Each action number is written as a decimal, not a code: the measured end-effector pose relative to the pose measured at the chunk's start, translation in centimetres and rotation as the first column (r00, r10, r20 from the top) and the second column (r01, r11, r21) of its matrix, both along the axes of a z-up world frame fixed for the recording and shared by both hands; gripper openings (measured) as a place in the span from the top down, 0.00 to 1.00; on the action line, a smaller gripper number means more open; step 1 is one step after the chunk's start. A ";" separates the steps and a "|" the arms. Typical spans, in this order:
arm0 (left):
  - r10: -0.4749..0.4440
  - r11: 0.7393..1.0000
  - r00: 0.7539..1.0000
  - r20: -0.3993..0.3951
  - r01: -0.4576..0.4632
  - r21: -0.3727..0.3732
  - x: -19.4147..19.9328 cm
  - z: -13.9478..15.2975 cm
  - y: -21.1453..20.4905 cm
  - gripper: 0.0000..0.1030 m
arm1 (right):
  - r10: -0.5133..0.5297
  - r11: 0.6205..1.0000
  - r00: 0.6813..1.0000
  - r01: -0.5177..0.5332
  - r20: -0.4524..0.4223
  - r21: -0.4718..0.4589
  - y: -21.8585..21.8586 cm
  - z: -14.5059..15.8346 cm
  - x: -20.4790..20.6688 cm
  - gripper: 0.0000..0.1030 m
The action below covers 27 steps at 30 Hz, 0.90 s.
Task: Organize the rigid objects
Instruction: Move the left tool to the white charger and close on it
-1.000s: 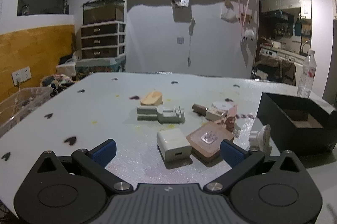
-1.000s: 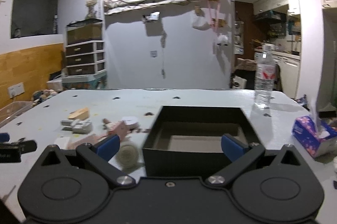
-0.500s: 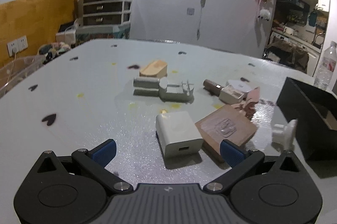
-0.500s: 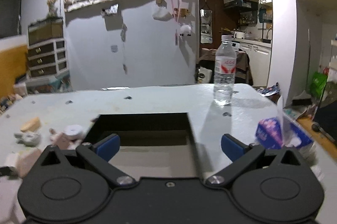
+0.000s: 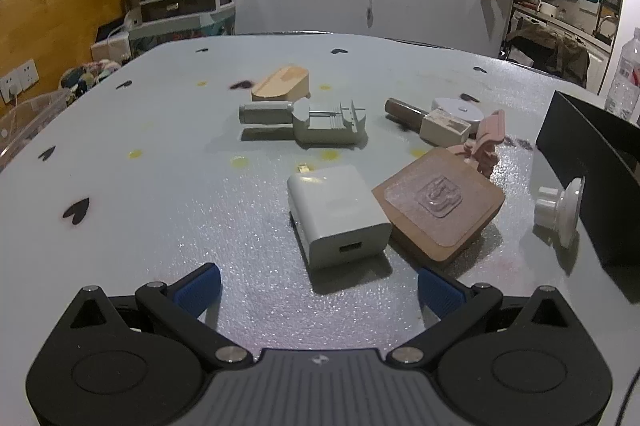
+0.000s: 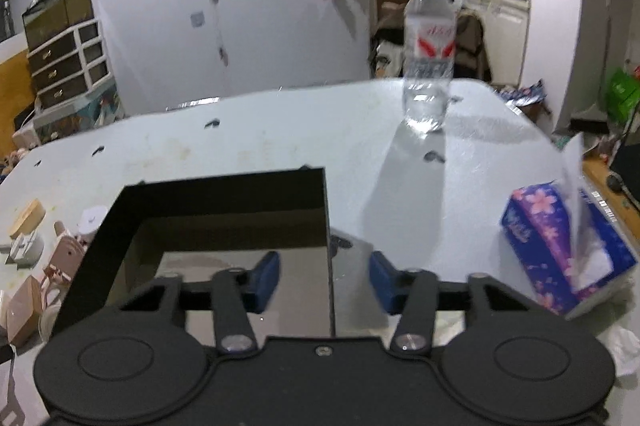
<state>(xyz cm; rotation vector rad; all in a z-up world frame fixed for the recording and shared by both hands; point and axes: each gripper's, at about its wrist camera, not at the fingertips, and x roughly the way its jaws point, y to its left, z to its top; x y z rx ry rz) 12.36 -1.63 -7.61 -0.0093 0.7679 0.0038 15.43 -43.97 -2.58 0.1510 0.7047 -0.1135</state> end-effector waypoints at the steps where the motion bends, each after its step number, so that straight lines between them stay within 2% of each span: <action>1: 0.005 1.000 1.000 -0.003 -0.005 -0.014 0.0 0.1 0.1 0.00 | 0.005 1.000 1.000 -0.005 -0.013 0.004 -0.1 -0.3 0.4 0.66; 2: 0.011 0.999 1.000 -0.005 -0.011 -0.031 0.1 0.2 0.2 0.00 | 0.011 1.000 1.000 -0.011 -0.023 0.007 -0.3 -0.5 0.8 0.70; 6: 0.020 0.994 1.000 -0.002 -0.020 -0.109 0.4 0.7 0.4 0.02 | 0.014 1.000 0.999 -0.014 -0.042 0.012 -0.4 -1.2 1.7 0.72; 9: 0.048 0.991 0.999 0.014 -0.046 -0.125 0.8 0.9 0.1 0.13 | 0.013 1.000 0.999 -0.013 -0.045 -0.003 -0.3 -1.4 1.8 0.72; 11: 0.072 0.987 0.997 0.017 -0.069 -0.143 1.3 1.1 0.1 0.25 | 0.009 1.000 0.999 -0.009 -0.049 -0.001 -0.3 -1.6 2.0 0.72; 14: 0.112 0.980 0.994 0.012 -0.108 -0.166 2.0 1.4 0.3 0.32 | 0.002 1.000 0.999 -0.002 -0.051 0.007 -0.2 -1.6 2.1 0.72; 19: 0.157 0.972 0.988 -0.004 -0.155 -0.179 2.9 1.6 0.4 0.38 | -0.005 1.000 0.998 0.005 -0.058 0.013 -0.3 -1.7 2.4 0.75; 22: 0.151 0.967 0.988 -0.009 -0.150 -0.206 3.2 1.7 0.7 0.51 | -0.002 1.000 0.997 0.003 -0.073 0.016 -0.3 -1.9 2.8 0.80; 27: 0.147 0.967 0.989 -0.034 -0.151 -0.206 3.5 2.0 1.1 0.52 | 0.001 1.000 0.996 0.001 -0.095 0.028 -0.4 -2.3 3.3 0.90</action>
